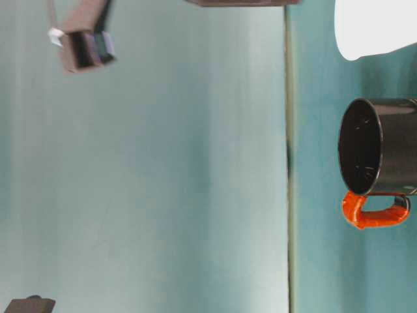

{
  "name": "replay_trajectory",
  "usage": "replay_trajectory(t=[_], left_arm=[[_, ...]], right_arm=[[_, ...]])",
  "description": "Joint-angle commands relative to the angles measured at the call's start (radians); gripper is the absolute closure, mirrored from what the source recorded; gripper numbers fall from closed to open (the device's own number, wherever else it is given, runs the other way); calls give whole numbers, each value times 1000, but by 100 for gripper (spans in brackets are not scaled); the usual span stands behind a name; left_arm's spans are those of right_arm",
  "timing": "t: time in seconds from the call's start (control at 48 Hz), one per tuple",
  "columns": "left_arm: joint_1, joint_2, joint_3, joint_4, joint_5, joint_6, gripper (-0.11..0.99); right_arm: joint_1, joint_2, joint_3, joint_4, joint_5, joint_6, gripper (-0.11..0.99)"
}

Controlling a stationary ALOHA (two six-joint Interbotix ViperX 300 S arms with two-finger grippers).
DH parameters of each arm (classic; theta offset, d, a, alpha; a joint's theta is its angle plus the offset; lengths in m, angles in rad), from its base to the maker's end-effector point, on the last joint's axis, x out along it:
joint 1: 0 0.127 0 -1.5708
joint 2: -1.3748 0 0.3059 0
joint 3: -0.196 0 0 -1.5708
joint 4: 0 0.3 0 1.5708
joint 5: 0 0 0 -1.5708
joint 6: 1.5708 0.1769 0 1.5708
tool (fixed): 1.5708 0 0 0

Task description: Put the paper cup into the moved red handle cup holder.

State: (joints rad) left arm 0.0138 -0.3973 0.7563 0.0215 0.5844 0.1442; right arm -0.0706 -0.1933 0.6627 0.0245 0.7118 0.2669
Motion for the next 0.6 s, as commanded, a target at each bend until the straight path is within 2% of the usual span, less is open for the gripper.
replay_trajectory(t=[0.0,0.104,0.25,0.583], left_arm=[[-3,-12,-8,2,-5,-2,3],[-3,-9,-8,2,-5,-2,3],[-3,-8,-8,2,-5,-2,3],[-3,-6,-8,2,-5,-2,3]], right_arm=[[12,58,-8,3,-18,5,2],[21,92,-12,12,-38,5,2],[35,124,-17,14,-43,5,2],[35,133,-15,14,-44,6,2]])
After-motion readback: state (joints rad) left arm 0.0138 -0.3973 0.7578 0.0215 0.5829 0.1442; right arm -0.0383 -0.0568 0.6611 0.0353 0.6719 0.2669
